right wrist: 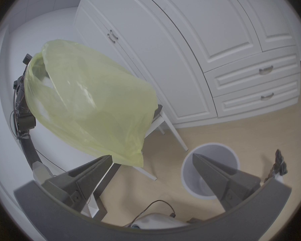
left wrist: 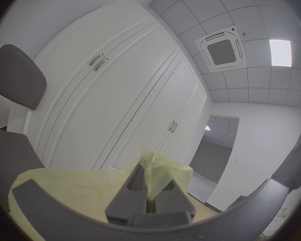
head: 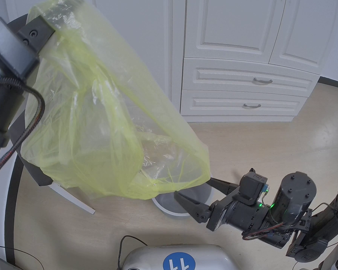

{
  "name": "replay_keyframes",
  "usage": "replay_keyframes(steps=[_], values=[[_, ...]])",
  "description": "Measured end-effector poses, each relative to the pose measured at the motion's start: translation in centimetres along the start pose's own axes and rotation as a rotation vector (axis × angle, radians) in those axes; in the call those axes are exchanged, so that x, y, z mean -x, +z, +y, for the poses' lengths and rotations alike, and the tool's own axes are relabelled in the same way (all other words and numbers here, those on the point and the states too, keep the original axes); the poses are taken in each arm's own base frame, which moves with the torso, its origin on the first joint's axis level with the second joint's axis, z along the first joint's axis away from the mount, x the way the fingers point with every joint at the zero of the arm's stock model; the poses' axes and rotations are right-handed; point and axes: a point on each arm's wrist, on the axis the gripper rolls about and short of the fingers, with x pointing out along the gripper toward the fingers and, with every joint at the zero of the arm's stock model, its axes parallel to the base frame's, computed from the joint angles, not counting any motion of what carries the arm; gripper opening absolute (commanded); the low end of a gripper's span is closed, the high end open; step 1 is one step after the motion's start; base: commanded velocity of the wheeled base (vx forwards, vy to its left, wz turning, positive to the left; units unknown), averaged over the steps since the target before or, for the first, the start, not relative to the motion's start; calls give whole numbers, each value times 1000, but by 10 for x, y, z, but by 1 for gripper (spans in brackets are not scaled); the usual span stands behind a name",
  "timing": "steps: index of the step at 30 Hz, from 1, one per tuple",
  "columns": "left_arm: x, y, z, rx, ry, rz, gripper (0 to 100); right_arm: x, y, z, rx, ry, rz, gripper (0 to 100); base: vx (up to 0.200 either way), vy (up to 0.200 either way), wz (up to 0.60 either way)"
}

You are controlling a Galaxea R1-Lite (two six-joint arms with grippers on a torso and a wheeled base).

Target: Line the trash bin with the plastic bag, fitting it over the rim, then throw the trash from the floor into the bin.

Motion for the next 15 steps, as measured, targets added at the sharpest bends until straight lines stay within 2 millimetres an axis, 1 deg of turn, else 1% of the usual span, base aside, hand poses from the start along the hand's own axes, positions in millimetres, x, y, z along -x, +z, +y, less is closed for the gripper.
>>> replay_keyframes(steps=[2, 4, 9, 15], values=[[0, -1, 0, 1, -2, 3, 0, -4, -7, 0, -21, 0, 16, 100, 0, 0, 0], [0, -2, -1, 0, -4, 6, 0, -9, -7, 1, -43, 2, 3, 100, 0, 0, 0], [2, -1, -3, 3, -16, 9, 0, -18, 2, 0, -111, 20, -95, 100, 0, 0, 0], [5, 4, -5, 4, -24, -7, 0, -23, 12, -14, -132, -18, -147, 100, 0, 0, 0]])
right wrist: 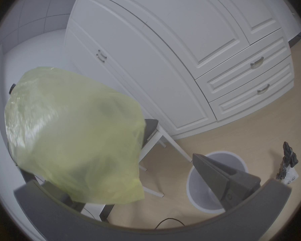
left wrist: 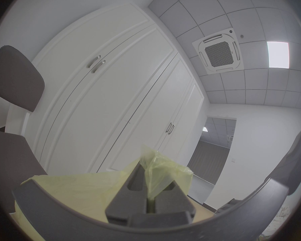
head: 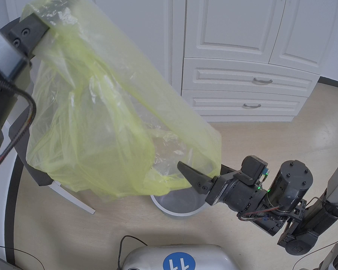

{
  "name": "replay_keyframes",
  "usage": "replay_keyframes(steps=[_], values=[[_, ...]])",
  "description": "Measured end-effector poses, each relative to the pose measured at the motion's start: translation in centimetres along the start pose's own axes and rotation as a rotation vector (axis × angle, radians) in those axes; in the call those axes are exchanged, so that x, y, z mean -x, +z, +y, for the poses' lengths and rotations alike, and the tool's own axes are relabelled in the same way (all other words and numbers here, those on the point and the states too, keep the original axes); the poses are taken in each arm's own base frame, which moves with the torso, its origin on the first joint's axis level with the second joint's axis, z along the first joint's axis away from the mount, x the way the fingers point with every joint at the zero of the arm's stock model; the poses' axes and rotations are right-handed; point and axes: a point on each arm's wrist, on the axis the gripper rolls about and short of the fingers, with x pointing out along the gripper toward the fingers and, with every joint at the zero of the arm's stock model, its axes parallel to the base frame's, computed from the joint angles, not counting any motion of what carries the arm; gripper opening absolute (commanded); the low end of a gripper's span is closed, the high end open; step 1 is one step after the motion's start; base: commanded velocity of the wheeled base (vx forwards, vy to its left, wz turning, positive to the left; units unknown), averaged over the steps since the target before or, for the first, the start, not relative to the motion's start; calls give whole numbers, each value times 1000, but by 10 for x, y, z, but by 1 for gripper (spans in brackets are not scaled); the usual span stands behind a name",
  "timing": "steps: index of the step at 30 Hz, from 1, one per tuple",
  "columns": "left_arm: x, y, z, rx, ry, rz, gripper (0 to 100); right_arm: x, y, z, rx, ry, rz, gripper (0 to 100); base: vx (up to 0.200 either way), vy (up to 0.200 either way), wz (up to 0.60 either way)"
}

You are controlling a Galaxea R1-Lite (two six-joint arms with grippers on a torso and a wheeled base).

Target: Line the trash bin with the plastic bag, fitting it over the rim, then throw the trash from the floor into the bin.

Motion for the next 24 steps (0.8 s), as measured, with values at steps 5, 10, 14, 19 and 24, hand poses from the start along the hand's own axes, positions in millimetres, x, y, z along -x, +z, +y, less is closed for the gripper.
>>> replay_keyframes(steps=[5, 10, 14, 19, 24], values=[[5, 10, -1, 0, -11, -29, 0, -3, 14, -11, -21, -25, -51, 100, 0, 0, 0], [13, 21, -6, 25, -43, -54, 0, -4, 32, -12, -144, -1, -111, 100, 0, 0, 0], [16, 24, -12, 54, -78, -54, 0, -2, 38, -5, -201, 51, -114, 100, 0, 0, 0], [17, 23, -17, 76, -103, -44, 0, -1, 30, 4, -214, 79, -80, 100, 0, 0, 0], [17, 25, -23, 120, -138, -84, 0, -6, 16, 4, -225, 73, -38, 100, 0, 0, 0]])
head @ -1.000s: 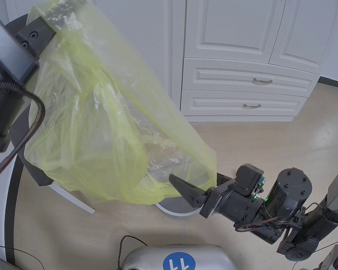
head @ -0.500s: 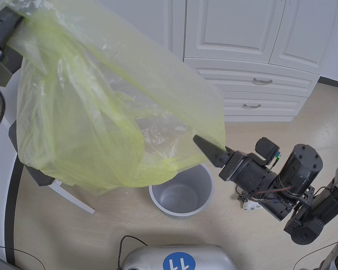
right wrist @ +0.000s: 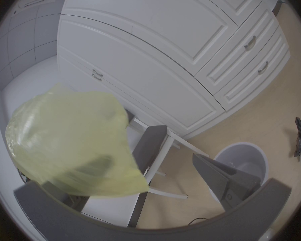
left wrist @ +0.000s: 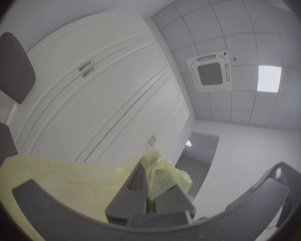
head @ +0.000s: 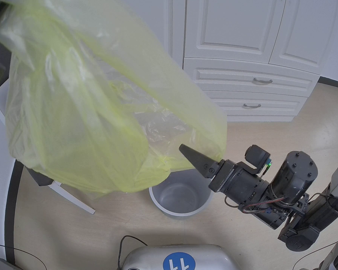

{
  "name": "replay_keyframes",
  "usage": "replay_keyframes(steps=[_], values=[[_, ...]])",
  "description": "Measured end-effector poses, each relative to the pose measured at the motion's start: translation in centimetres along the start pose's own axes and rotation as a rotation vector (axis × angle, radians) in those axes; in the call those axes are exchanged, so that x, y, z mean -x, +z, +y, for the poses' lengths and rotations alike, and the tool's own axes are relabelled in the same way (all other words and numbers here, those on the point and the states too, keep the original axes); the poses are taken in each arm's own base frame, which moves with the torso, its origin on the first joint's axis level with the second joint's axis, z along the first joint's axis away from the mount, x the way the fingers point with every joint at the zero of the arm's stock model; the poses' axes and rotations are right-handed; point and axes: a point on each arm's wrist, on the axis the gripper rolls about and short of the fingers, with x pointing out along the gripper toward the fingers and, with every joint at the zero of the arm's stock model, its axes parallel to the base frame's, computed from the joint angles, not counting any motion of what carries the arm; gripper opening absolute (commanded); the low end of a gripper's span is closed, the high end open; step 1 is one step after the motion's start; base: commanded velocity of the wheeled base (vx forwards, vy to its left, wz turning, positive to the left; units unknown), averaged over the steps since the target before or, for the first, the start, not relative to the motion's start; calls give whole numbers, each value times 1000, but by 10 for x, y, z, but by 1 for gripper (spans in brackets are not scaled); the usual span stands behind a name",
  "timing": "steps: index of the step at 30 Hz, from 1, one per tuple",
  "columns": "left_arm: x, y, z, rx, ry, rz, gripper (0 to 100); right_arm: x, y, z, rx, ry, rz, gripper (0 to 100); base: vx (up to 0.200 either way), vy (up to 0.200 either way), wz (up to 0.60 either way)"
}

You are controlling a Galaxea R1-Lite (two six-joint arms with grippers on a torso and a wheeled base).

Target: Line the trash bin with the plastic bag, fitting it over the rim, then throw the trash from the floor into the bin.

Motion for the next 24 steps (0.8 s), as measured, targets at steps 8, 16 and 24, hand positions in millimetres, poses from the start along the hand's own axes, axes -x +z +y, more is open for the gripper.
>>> replay_keyframes(steps=[8, 16, 24], values=[[-6, -6, -6, 39, -30, -81, 0, -18, -18, -10, -10, -75, -15, 100, 0, 0, 0], [-7, -9, -8, 43, -39, -74, 0, -23, -22, 7, -6, -73, -66, 100, 0, 0, 0], [-7, -9, -8, 43, -39, -75, 0, -13, -17, 26, -28, -13, -65, 100, 0, 0, 0]])
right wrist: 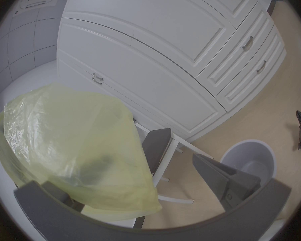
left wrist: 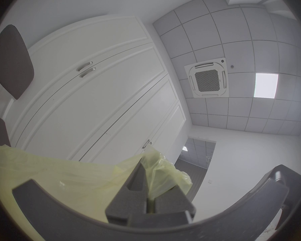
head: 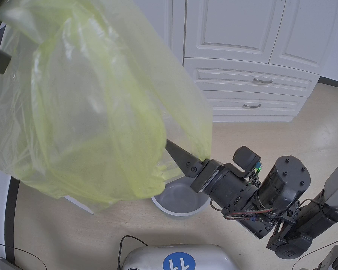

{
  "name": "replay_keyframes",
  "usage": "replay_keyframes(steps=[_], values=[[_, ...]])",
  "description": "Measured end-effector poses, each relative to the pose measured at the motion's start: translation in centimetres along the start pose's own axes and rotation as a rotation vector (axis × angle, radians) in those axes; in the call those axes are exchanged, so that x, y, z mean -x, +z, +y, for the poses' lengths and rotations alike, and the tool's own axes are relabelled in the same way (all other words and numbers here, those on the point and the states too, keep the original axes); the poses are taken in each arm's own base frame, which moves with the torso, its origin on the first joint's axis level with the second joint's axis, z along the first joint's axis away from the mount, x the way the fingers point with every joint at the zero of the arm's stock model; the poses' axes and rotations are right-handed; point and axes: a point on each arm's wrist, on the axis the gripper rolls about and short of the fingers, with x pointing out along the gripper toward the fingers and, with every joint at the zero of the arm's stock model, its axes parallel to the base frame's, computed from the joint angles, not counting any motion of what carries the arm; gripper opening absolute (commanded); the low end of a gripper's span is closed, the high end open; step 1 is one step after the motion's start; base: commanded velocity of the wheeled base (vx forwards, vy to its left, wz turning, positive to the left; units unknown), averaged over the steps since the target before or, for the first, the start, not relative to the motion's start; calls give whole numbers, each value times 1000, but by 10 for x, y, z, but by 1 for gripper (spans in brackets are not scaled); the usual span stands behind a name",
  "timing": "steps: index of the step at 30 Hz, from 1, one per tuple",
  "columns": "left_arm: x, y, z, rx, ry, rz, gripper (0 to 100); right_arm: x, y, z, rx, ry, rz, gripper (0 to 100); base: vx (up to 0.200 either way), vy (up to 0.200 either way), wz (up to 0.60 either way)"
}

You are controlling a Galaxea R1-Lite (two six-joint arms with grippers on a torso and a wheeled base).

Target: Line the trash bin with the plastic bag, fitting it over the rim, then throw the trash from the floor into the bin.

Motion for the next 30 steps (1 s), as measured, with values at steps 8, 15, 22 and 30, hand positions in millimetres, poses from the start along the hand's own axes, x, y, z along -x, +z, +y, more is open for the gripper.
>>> replay_keyframes(steps=[8, 15, 22, 30], values=[[-1, 2, -1, 5, -2, -10, 0, 2, -12, -1, -2, -3, 42, 100, 0, 0, 0], [-1, 3, -1, 5, -2, -12, 0, 0, -20, -6, 4, -17, 64, 100, 0, 0, 0], [-1, 3, -1, 5, -2, -12, 0, -2, -23, -8, 5, -22, 70, 100, 0, 0, 0], [-2, 0, -2, 10, -3, -6, 0, -5, -23, -5, 0, -12, 64, 100, 0, 0, 0]])
